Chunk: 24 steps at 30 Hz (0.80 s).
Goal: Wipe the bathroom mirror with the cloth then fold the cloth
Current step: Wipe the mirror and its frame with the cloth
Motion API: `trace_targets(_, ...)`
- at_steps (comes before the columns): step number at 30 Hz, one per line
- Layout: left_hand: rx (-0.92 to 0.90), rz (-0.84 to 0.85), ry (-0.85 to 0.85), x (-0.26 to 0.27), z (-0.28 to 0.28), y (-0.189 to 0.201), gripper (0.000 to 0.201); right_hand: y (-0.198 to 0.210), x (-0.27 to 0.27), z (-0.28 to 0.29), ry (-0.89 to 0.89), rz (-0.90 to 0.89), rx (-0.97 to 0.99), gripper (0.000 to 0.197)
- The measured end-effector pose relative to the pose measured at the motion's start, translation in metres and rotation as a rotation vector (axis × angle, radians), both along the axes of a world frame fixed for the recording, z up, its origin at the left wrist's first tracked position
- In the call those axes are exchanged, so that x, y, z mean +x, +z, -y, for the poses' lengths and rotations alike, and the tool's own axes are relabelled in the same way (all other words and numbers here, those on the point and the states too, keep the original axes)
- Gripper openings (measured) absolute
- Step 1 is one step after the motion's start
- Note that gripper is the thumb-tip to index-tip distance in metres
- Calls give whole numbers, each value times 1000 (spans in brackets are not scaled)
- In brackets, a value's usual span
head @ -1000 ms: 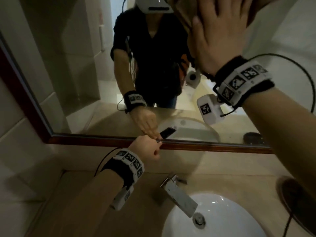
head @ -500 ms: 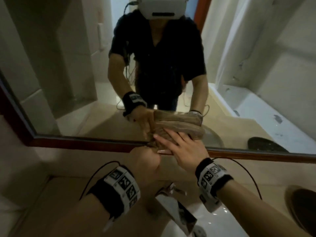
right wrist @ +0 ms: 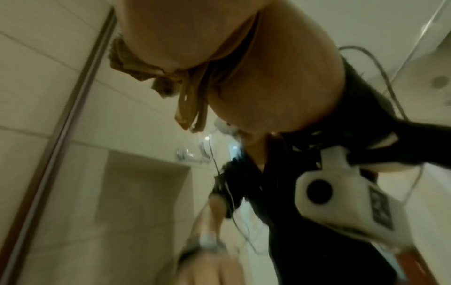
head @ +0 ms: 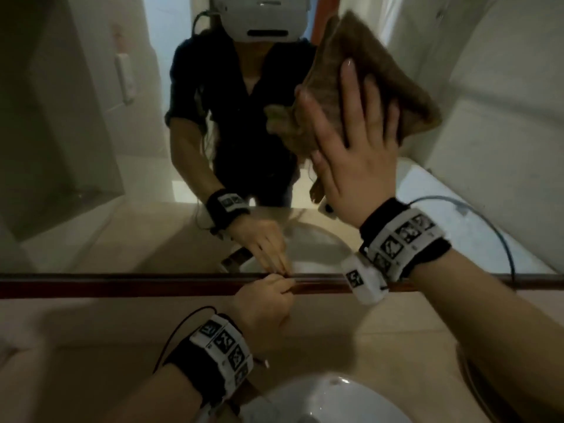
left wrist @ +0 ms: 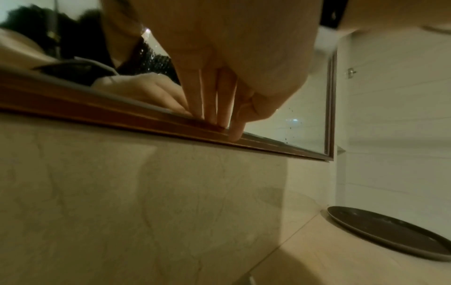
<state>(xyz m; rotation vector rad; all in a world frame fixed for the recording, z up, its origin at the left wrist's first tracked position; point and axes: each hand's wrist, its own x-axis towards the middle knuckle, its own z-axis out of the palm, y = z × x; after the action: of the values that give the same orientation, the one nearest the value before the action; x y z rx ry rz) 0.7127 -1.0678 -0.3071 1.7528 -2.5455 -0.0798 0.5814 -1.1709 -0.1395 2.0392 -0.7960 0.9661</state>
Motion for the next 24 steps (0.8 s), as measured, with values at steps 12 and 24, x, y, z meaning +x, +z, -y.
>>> trace_targets(12,-304,-178,115,-44,2,-14,19,-178,-92,24,245,-381,305,86)
trace_targets(24,11,-122,213,-71,23,9,54,36,-106,51,97,34,-54,52)
